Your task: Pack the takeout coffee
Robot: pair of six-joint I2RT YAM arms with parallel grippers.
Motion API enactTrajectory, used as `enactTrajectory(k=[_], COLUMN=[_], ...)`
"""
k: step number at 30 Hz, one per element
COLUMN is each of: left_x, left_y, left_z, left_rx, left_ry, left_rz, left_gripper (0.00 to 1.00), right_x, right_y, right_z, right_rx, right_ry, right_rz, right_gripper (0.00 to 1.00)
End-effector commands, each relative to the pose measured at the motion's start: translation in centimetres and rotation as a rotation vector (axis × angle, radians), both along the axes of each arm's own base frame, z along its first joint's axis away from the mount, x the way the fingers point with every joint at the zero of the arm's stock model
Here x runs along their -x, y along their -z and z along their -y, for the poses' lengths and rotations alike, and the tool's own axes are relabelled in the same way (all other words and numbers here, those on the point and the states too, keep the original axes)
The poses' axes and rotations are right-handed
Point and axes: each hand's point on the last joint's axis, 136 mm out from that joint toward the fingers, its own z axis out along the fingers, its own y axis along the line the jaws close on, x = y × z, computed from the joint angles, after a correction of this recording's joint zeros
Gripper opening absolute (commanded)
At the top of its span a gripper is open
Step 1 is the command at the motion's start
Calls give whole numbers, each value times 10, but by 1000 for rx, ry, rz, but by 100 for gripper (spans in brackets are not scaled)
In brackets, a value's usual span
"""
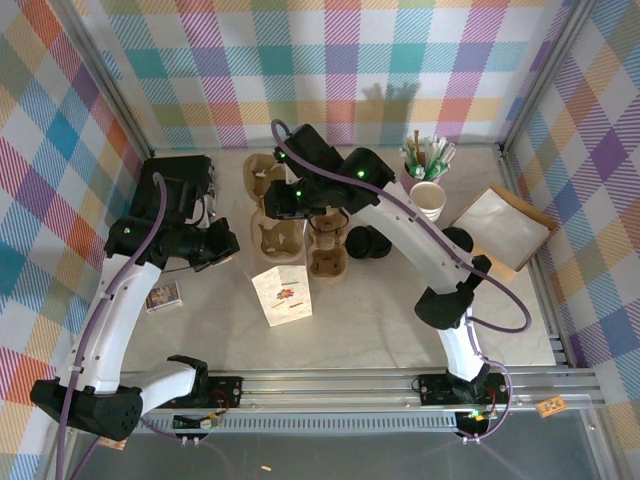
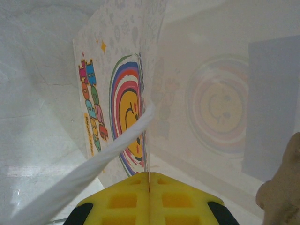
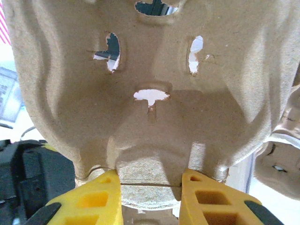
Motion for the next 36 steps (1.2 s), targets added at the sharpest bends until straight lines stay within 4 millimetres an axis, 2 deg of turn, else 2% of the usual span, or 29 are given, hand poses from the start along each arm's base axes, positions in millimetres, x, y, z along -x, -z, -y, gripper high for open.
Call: enactTrajectory(k=[1,6,18,24,28,32,36], left_x=[2,0,0,7,9,8,10], left_y=[-3,-3,1,4,4,3,3], left_z=[7,7,7,8,11,14,13], left_rx=[30,33,27,31,40,43,30], left_ry=[13,11,13,36,53,64,71], left_rz=[13,21,22,15,15,15,11], left_gripper=[0,0,0,0,0,0,0], right_x=[1,7,28,14,1,-6,-10], right_y=[11,21,33,34,27,19,21], right_z=[2,-1,2,5,3,-1,-1], right_rx=[96,154,194,170,126,82,77], right_ry=[-27,-58,-89,0,47,68,84], right_rz=[60,85,15,-10,5,19,15], right_gripper=[1,1,1,1,1,0,0])
